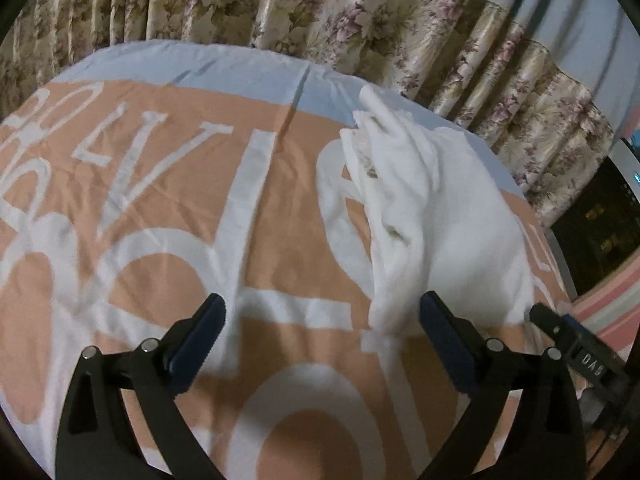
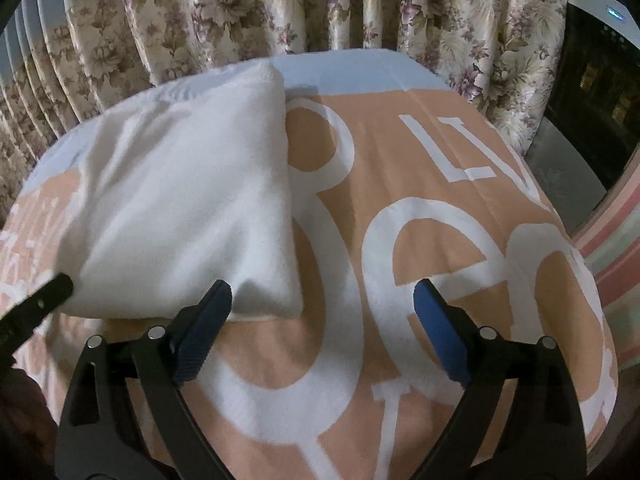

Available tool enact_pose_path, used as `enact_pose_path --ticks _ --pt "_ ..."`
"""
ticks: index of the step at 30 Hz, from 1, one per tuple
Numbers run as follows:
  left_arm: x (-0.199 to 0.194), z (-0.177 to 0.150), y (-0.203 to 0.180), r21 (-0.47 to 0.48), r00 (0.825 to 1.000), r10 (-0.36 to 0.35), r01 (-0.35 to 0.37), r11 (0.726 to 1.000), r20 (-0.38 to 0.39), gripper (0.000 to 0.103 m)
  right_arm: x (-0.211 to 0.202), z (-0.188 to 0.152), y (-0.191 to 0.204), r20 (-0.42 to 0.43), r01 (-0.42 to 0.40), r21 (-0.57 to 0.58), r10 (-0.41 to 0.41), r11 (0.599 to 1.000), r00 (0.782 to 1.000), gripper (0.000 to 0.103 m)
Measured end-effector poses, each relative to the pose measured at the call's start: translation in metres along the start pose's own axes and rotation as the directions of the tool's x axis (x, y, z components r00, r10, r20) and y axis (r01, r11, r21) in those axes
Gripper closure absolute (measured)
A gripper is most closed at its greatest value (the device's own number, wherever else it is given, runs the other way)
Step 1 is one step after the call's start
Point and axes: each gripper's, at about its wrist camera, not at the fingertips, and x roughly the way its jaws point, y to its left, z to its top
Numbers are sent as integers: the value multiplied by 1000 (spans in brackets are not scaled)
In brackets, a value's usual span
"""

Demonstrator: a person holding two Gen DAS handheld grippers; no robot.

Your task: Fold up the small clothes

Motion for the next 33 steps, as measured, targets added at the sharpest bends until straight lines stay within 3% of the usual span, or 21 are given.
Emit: enact_pose_path --ticks 2,6,11,15,19,23,25,30,33 --pt "-15 -1 0 56 1000 9 -10 998 18 5 -14 -1 10 15 -15 2 15 1000 1000 10" --pt "-39 0 15 126 991 111 -120 985 80 5 -41 -6 43 46 -16 -25 17 1000 999 4" --pt "-79 2 51 145 959 236 -258 955 156 5 -69 -11 91 74 -49 -37 52 998 996 3" --pt "-110 -1 80 138 933 325 -346 928 152 5 -98 -18 129 97 -11 -67 17 998 995 3" --pt "-137 -13 97 113 932 339 -354 929 130 2 -131 -25 155 121 19 -83 -8 996 993 3" --pt "-160 -30 97 105 928 340 -357 928 154 2 -155 -41 171 128 -9 -79 19 997 992 3" --pt "-169 -34 93 110 943 301 -317 942 141 2 -161 -47 180 121 -11 -92 22 996 992 3" --pt "-189 -27 85 92 928 331 -349 932 172 2 -171 -53 197 93 8 -144 5 990 996 3" --pt "-197 -19 80 92 936 310 -328 940 169 2 -175 -52 203 106 44 -175 -26 984 994 3"
